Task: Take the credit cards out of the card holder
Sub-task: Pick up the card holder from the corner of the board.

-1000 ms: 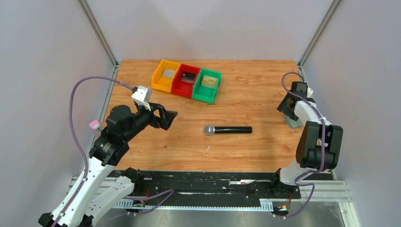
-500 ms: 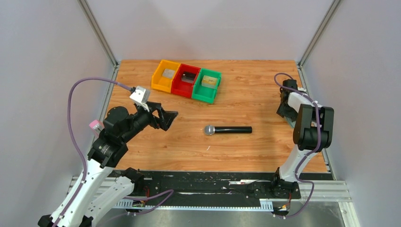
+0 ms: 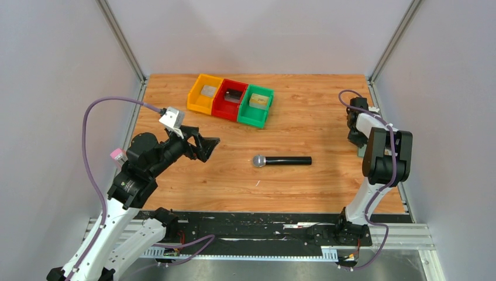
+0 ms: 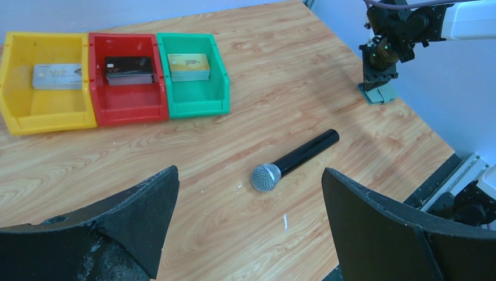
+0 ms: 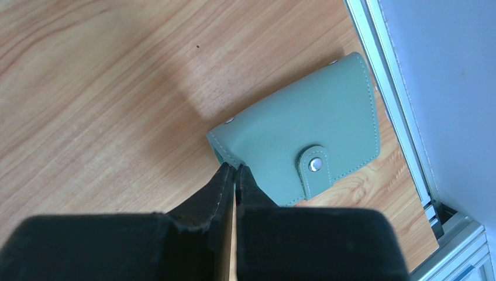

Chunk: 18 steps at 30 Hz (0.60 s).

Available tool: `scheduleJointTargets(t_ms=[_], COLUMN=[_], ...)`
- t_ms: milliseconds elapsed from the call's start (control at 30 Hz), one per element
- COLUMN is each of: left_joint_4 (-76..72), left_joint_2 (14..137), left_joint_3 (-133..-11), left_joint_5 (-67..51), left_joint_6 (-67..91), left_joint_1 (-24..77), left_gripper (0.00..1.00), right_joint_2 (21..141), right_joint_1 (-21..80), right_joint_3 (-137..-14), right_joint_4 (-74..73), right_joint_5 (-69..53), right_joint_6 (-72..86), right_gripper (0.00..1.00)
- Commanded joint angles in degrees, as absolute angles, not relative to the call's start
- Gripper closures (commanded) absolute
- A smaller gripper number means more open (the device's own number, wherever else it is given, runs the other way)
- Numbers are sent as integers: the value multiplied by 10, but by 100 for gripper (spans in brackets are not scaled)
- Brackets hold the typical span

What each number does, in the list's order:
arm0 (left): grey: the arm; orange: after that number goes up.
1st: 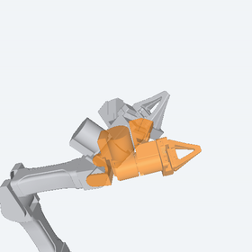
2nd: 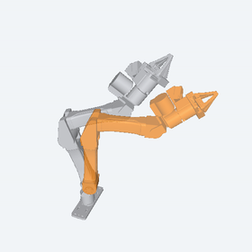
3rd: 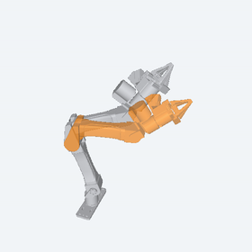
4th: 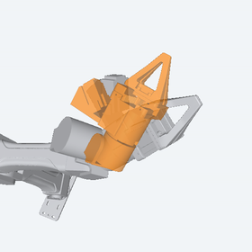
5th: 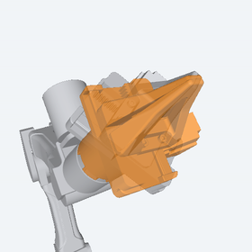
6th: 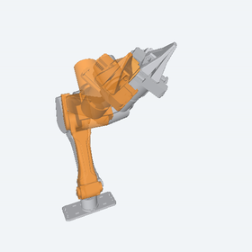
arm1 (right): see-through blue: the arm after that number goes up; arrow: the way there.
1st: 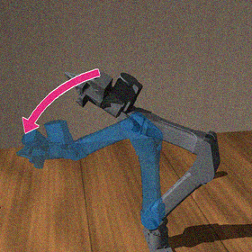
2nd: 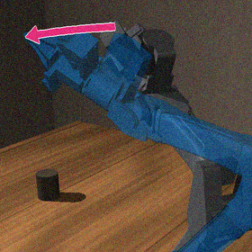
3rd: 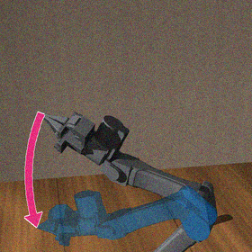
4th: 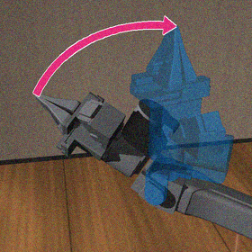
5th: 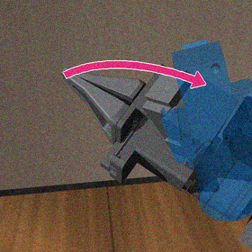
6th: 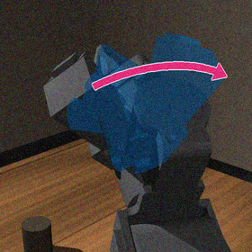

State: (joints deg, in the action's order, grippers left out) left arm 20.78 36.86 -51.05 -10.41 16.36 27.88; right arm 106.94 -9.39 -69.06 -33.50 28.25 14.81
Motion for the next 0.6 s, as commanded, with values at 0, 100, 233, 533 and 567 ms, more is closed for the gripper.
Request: scheduleJointTargets(t_ms=[0, 100, 233, 533, 567], left_joint_4=[189, 190, 190, 199, 200], left_joint_2=[368, 368, 369, 371, 372], left_joint_3=[-512, -512, -512, -512, -512], left_joint_5=[-101, -100, -97, -77, -73], left_joint_6=[165, 165, 164, 162, 163], left_joint_1=[279, 279, 279, 279, 279], left_gripper=[0, 0, 0, 0, 0], right_joint_2=[1075, 1062, 1042, 977, 971], right_joint_1=[-89, -79, -52, 34, 48], right_joint_3=[-689, -689, -693, -673, -670], right_joint_4=[-331, -332, -327, -257, -246], right_joint_5=[252, 256, 267, 262, 263], right_joint_6=[153, 148, 132, 74, 62], right_gripper=[100, 100, 100, 100, 100])
